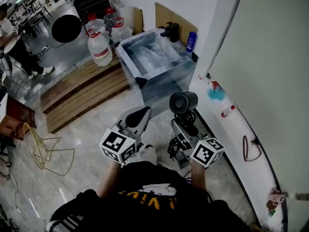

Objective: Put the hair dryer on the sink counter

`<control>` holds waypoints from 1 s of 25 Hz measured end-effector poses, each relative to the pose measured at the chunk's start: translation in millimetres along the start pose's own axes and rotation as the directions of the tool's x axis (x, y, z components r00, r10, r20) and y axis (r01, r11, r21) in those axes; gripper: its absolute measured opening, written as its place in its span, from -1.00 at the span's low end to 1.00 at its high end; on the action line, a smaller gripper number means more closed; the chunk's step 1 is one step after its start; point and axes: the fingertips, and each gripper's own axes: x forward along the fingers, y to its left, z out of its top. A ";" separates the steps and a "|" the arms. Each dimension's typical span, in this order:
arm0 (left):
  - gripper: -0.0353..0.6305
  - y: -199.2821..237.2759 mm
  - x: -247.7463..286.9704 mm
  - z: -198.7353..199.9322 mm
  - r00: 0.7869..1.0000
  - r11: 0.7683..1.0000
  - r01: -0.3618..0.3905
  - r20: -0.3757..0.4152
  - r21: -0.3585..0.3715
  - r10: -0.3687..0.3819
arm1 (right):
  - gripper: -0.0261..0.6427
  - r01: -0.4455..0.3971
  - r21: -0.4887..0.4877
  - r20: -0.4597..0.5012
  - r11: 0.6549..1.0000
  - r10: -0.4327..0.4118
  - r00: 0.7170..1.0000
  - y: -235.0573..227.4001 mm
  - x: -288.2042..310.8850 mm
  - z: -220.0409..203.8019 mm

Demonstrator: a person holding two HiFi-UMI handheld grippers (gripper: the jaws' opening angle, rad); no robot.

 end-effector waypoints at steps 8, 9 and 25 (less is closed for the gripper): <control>-0.87 1.4 33.5 -5.6 0.998 0.999 0.049 -0.032 0.019 -0.048 | -0.31 0.042 0.031 0.027 0.999 -0.042 0.999 -32.6 5.6 10.7; -0.87 3.9 39.8 -7.7 0.998 0.998 0.056 -0.039 0.022 -0.055 | -0.31 0.051 0.033 0.029 0.998 -0.052 0.998 -38.1 7.9 13.3; -0.87 154.9 188.1 -4.8 0.986 0.987 0.155 -0.052 -0.033 -0.156 | -0.31 0.129 0.070 -0.008 0.989 -0.129 0.992 -132.2 174.8 81.0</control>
